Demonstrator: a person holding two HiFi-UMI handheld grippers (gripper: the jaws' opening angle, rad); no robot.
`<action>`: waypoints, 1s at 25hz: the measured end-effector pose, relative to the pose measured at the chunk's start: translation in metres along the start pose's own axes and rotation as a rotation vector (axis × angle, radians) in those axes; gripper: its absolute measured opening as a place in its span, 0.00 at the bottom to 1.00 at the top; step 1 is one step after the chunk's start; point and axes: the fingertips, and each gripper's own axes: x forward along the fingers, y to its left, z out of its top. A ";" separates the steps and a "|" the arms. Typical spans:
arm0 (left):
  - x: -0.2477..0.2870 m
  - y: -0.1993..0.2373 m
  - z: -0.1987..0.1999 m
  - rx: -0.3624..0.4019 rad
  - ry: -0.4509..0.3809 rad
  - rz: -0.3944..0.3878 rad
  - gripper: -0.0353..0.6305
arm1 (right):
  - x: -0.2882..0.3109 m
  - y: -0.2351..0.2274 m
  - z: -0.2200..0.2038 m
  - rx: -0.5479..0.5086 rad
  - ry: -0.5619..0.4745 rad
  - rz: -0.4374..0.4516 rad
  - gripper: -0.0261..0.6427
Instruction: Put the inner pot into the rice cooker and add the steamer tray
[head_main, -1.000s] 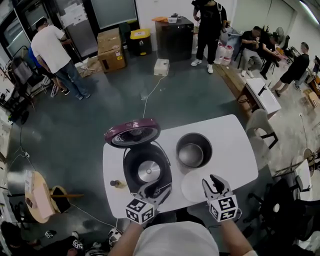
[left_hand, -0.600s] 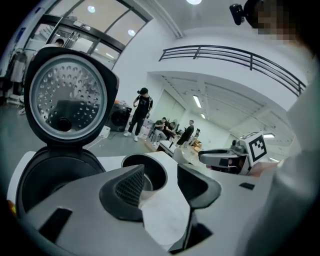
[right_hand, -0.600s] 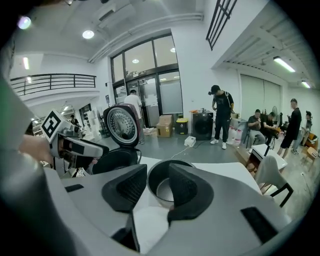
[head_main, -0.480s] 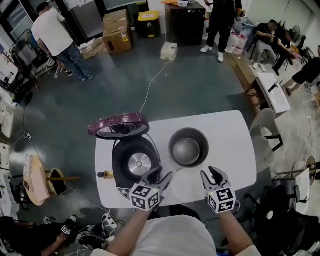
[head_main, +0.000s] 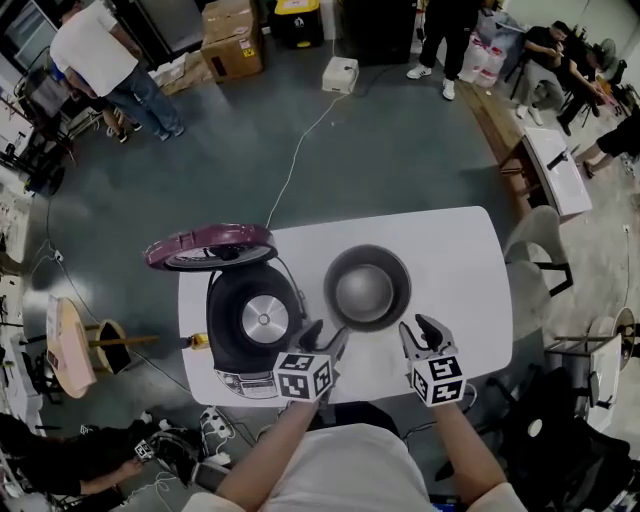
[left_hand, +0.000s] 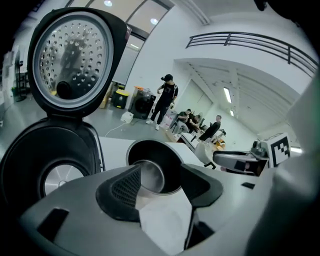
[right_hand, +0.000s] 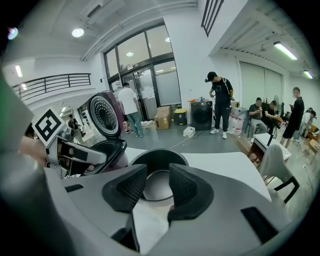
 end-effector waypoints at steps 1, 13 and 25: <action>0.006 0.003 -0.002 -0.005 0.010 0.022 0.44 | 0.004 -0.004 -0.003 0.001 0.009 -0.001 0.27; 0.061 0.039 -0.029 -0.110 0.105 0.227 0.44 | 0.055 -0.044 -0.036 0.018 0.096 -0.053 0.28; 0.102 0.066 -0.051 -0.179 0.143 0.295 0.44 | 0.113 -0.078 -0.075 0.128 0.219 -0.082 0.34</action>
